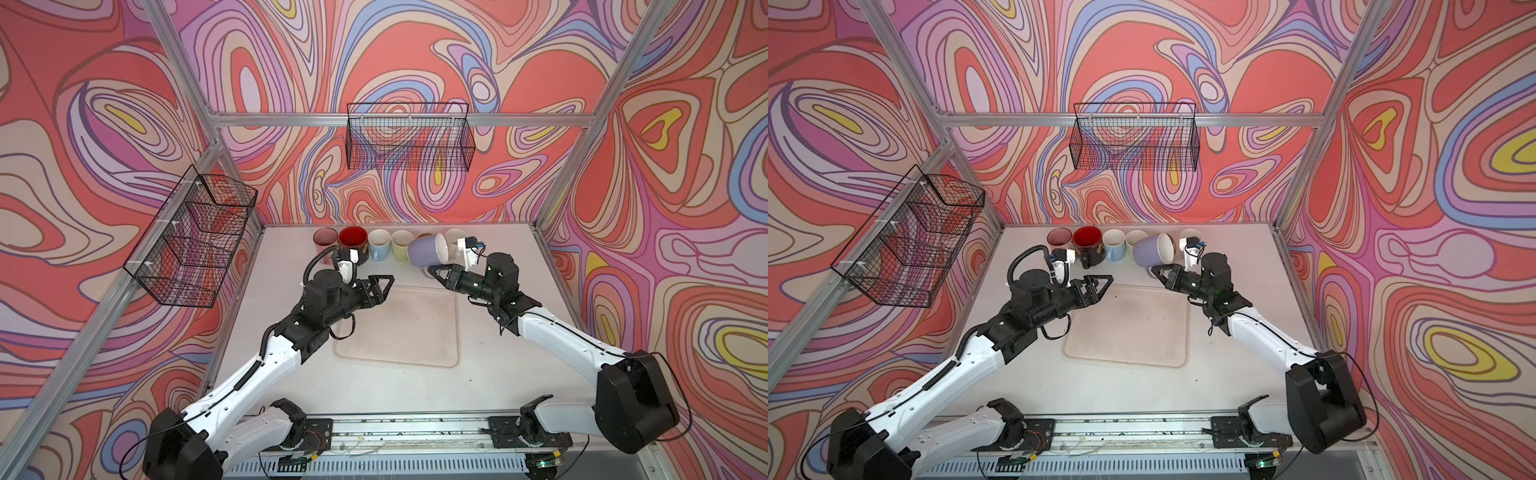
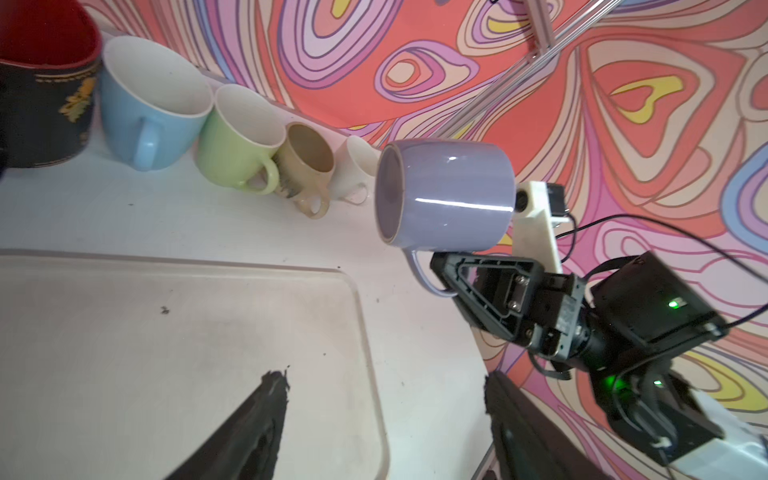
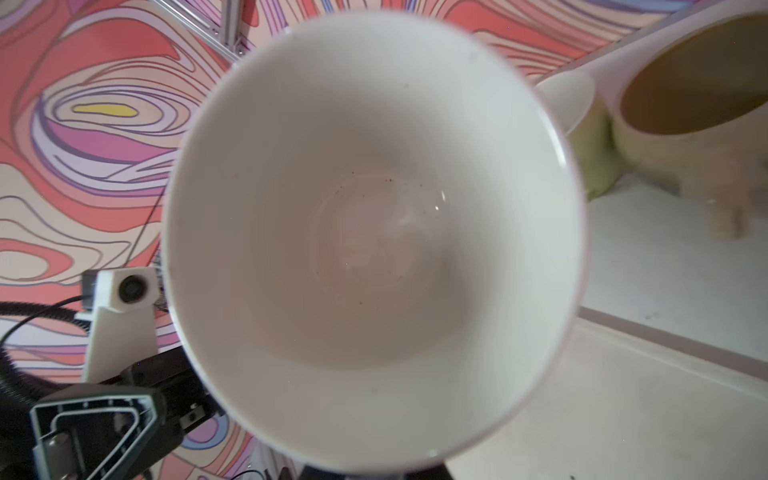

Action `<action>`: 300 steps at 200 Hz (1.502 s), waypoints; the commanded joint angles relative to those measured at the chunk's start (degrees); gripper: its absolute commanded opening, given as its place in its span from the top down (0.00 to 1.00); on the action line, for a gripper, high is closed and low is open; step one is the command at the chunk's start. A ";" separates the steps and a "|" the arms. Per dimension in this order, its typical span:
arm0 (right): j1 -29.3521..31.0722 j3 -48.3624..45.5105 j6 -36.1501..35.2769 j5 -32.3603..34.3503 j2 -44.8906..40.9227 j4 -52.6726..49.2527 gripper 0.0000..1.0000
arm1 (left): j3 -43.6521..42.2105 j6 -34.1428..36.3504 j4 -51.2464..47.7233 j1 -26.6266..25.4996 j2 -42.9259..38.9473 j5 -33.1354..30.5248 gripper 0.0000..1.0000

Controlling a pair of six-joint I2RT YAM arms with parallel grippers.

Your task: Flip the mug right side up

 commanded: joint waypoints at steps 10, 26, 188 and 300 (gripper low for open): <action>-0.23 4.09 -9.13 9.03 -2.80 -14.77 1.00 | 4.60 7.45 -20.24 0.39 -4.70 -7.10 0.19; -0.38 5.07 -10.05 11.61 -3.28 -18.07 1.00 | 6.15 9.61 -26.03 0.33 -7.39 -9.61 0.18; -12.69 7.86 -14.30 20.87 0.59 -25.26 1.00 | 6.84 23.40 -47.32 0.35 -10.88 -25.77 0.00; -16.06 16.56 -20.84 26.54 13.98 -25.12 1.00 | 6.39 23.71 -47.48 0.35 -9.24 -24.20 0.00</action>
